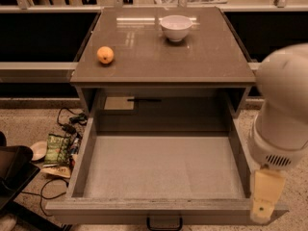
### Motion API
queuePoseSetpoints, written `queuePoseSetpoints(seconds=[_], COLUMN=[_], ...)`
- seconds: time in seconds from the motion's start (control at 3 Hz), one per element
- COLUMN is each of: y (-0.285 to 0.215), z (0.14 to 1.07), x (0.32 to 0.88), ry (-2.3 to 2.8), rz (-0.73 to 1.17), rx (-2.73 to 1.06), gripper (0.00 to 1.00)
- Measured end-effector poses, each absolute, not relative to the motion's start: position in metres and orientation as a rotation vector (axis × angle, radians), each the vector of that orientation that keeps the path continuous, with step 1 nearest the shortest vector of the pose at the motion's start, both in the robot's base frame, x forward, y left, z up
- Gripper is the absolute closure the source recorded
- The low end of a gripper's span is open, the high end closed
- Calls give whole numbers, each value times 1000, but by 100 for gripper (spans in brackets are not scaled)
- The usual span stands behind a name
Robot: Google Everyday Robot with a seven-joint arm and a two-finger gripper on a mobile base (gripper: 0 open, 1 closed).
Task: Open top drawer
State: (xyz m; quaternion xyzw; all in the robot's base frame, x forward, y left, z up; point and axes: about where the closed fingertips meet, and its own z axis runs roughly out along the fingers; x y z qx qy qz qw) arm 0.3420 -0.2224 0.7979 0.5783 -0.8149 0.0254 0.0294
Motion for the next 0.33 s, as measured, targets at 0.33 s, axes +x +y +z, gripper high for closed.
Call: queuePoseSetpoints(seconds=[0.33], y=[-237], z=[896], x=[367], ry=[-2645], rz=[107], rx=[1900], gripper=[0])
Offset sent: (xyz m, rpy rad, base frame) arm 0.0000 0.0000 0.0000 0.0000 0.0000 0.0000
